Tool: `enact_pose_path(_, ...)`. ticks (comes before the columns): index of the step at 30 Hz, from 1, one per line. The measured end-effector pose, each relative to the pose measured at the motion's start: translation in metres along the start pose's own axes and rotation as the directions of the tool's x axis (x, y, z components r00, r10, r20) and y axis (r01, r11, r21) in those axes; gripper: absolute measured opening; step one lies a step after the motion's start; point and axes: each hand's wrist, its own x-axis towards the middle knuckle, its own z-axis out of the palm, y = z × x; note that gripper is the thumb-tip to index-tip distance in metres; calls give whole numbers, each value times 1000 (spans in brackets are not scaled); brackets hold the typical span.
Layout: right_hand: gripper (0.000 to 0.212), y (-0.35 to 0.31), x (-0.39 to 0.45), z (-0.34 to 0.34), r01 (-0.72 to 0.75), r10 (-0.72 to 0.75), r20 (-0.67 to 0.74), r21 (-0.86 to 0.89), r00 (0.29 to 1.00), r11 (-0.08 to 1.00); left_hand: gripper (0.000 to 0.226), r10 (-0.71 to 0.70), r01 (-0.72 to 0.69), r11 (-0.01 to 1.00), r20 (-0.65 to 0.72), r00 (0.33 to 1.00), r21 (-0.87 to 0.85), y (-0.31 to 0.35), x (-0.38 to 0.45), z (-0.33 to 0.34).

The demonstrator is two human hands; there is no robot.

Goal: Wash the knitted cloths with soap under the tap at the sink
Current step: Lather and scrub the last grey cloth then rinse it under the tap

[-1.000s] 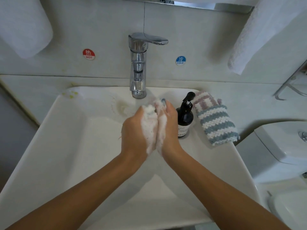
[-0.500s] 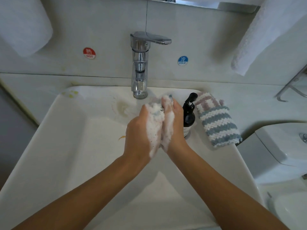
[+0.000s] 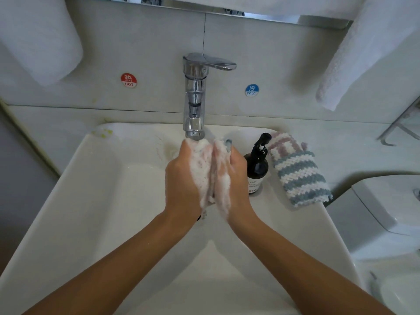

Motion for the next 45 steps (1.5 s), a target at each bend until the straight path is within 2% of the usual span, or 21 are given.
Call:
enact_pose_path(2,42,-8,-2,1,37,-37,-10,12,999,999,33,-10,8,999,-52,999,-35,-2,5,-1)
enact_pose_path(4,38,-6,0,1,129,-130,-28,-12,991,992,24,-4,5,1000,-40,999,16,-3,3,-3)
enact_pose_path(6,25,-7,3,-1,186,-190,-46,-82,981,979,9,6,-5,999,-19,1000,32,-4,-1,0)
enact_pose_path(7,17,-5,5,-4,185,-192,-59,-105,980,977,14,26,-26,998,7,1000,59,-8,-5,-1)
enact_pose_path(9,26,-5,10,-9,177,-188,-95,-115,977,977,11,13,-21,996,90,996,85,-3,-12,1)
enact_pose_path(11,36,-6,12,-13,189,-198,-93,-98,976,977,21,61,-76,981,89,994,176,2,-16,4)
enact_pose_path(12,34,-6,12,-14,199,-207,-84,-88,975,976,24,122,-135,965,70,990,227,1,-16,3)
enact_pose_path(16,15,-1,3,-6,213,-212,21,-102,977,972,25,227,-222,948,3,974,228,0,-10,0)
enact_pose_path(20,8,9,-11,3,241,-230,125,-84,965,967,9,161,-145,979,-109,981,147,10,-1,-5)
enact_pose_path(22,21,10,-13,5,260,-244,139,-109,960,959,7,119,-101,985,-127,985,139,9,3,-7)
enact_pose_path(25,14,8,-9,4,262,-247,116,-148,962,954,11,82,-64,983,-97,992,175,6,4,-8)
enact_pose_path(28,26,4,0,-1,257,-256,30,-159,966,953,14,121,-106,952,-34,992,288,6,2,-8)
enact_pose_path(31,28,-1,7,-6,224,-233,-80,-104,969,969,12,132,-124,924,4,991,362,6,1,-6)
enact_pose_path(38,7,0,16,-11,130,-143,-123,-102,982,986,14,88,-57,962,-105,991,267,18,5,-7)
enact_pose_path(42,17,4,-8,4,93,-92,80,-12,993,996,26,65,-34,984,-170,983,175,21,13,-14)
enact_pose_path(45,23,4,-18,12,79,-82,148,24,986,997,30,-3,2,1000,-188,982,-2,18,15,-19)
